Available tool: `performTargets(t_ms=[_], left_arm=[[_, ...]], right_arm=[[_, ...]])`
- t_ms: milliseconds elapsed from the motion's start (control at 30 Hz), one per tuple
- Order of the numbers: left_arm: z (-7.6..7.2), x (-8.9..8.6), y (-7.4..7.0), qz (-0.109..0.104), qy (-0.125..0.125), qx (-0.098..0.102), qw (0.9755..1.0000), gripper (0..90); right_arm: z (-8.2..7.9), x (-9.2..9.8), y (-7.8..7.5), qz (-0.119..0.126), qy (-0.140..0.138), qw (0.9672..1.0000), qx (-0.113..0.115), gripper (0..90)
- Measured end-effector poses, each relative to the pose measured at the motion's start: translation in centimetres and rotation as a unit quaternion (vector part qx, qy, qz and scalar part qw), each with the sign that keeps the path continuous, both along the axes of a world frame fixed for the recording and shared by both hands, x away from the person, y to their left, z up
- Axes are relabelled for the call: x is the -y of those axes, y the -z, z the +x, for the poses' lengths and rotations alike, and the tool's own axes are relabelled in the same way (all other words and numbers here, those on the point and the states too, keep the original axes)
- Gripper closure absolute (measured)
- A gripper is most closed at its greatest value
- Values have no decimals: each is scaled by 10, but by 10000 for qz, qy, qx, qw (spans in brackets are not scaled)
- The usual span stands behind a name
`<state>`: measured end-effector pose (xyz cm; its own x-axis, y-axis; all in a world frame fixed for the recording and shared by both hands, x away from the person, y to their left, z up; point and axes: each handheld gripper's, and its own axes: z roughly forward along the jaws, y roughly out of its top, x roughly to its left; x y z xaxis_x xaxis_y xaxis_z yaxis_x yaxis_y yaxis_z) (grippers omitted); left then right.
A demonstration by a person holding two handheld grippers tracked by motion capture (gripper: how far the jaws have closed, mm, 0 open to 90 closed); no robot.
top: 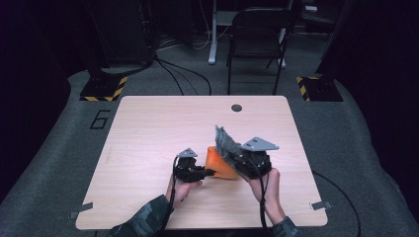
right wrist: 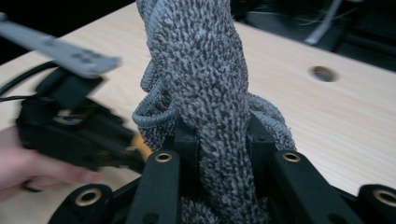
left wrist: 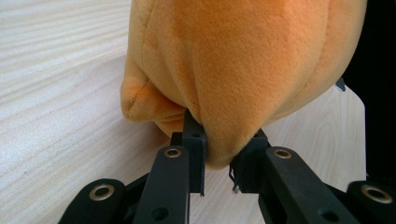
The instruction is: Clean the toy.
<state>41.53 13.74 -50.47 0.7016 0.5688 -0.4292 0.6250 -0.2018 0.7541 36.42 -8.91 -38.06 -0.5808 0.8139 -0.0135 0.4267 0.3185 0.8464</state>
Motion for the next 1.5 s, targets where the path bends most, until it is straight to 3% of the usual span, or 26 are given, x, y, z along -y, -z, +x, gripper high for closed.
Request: performTargets(t_ms=[100,133,167,200,433,567,700,800,933,1000,1100,1167,1200,1300,1400,1433,1500], left_arm=[[1,2,4,69,72,-22,9999,778],[2,2,5,95,92,-9,9999,778],[2,2,5,95,92,-9,9999,778],[3,2,7,51,112,-40,9999,778],[3,3,6,73,189,36,9998,776],[3,4,6,56,190,56,9998,776],[4,3,7,17,189,48,9998,777],[5,2,8,-4,218,42,9998,776],[5,2,8,-19,208,69,9998,775],[5,2,8,-6,222,93,9997,775],[5,3,7,-3,209,85,9997,775],[5,3,7,0,204,91,9997,775],[5,3,7,-13,198,91,9998,775],[4,4,6,48,203,123,9997,774],[3,5,6,61,205,159,9996,774],[3,5,6,61,205,159,9996,774],[3,5,6,69,205,160,9996,774]], right_arm=[[5,-15,18,-237,-54,9996,-125,718],[10,-18,28,-441,2,9989,-132,718],[10,-18,28,-441,2,9989,-132,718],[15,-17,38,-593,106,9982,-58,719],[22,9,42,-592,440,9972,-117,717],[29,32,50,-513,721,9956,-314,716],[36,45,59,-576,1038,9918,-471,716],[48,60,76,-604,1317,9856,-867,717],[61,67,99,-816,1385,9790,-1257,716],[65,70,105,-968,1415,9765,-1309,717],[60,73,88,-753,1479,9798,-1112,719],[50,73,63,-420,1385,9861,-820,720],[41,70,47,-268,1247,9900,-600,720],[20,48,19,-3,763,9969,-204,720],[8,19,10,83,316,9994,-67,719],[8,19,10,83,316,9994,-67,719],[3,-3,14,-92,66,9999,-22,718]])
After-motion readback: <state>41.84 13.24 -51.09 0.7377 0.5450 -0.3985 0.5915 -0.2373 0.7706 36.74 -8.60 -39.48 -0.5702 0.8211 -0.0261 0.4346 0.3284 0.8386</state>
